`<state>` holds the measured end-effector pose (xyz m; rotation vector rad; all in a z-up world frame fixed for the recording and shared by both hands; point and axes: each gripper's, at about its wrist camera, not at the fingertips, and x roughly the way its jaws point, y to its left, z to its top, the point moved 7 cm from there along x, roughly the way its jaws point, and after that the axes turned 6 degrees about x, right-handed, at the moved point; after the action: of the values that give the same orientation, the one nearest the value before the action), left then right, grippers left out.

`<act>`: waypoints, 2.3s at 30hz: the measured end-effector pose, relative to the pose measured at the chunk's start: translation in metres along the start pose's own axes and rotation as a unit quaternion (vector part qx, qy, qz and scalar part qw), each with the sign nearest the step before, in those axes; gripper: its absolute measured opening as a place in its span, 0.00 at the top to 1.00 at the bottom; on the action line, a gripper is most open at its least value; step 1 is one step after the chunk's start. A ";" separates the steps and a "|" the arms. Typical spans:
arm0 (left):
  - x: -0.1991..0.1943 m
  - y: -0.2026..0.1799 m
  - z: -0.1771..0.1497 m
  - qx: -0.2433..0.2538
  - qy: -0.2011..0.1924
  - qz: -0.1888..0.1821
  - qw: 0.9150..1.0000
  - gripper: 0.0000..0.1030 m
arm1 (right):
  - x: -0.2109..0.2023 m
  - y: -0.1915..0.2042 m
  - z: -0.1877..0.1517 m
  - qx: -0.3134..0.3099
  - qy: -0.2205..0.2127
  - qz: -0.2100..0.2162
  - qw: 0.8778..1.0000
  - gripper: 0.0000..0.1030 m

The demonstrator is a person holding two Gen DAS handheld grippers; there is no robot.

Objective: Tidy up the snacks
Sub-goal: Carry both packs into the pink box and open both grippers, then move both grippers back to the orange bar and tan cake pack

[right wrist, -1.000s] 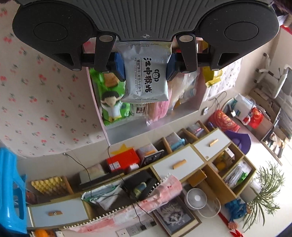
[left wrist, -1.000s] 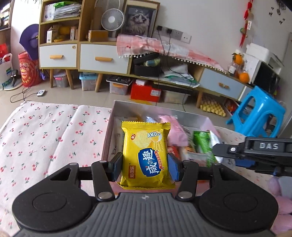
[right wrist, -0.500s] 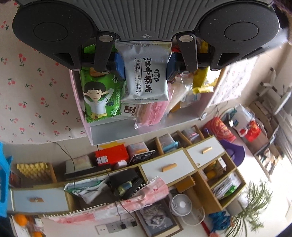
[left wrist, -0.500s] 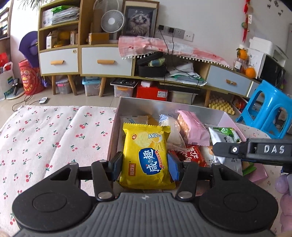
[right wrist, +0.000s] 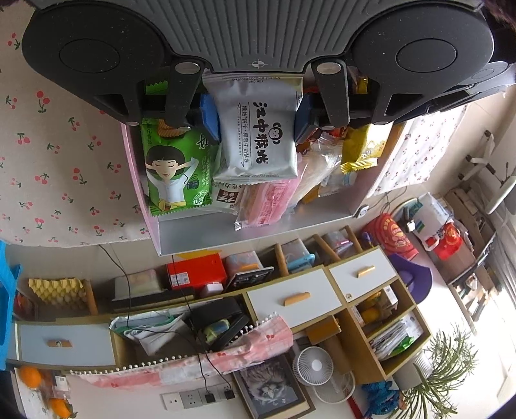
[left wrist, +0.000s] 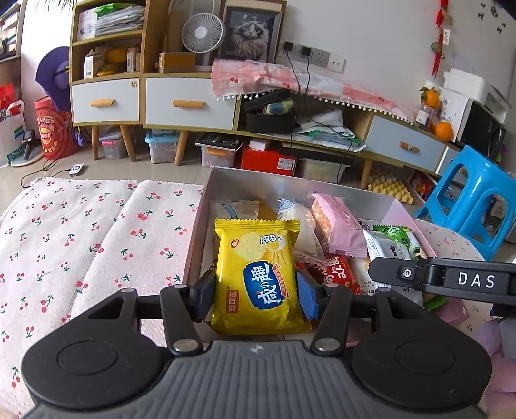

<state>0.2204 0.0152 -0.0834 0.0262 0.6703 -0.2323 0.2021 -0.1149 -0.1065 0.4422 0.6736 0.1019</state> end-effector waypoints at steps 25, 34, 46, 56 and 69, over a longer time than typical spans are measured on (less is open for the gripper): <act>-0.064 -0.006 -0.004 0.019 0.043 0.019 0.999 0.07 | -0.087 0.013 -0.012 -0.039 0.027 -0.076 0.996 0.20; -0.078 0.001 -0.036 0.013 0.079 0.036 0.996 0.01 | -0.106 0.017 -0.042 -0.064 0.039 -0.085 0.994 0.12; -0.069 0.008 -0.061 0.039 0.108 0.006 0.993 0.01 | -0.091 0.014 -0.071 -0.098 0.082 -0.106 0.986 0.12; -0.068 0.032 -0.068 0.066 0.065 -0.033 0.995 0.08 | -0.068 0.020 -0.080 -0.137 0.065 -0.083 0.985 0.11; -0.036 0.002 -0.062 0.048 0.080 -0.091 0.991 0.41 | -0.017 0.043 -0.063 -0.061 0.086 0.009 0.994 0.17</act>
<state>0.1559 0.0308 -0.1103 0.0763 0.8218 -0.4417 0.1517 -0.0572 -0.1222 0.3246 0.8275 0.1994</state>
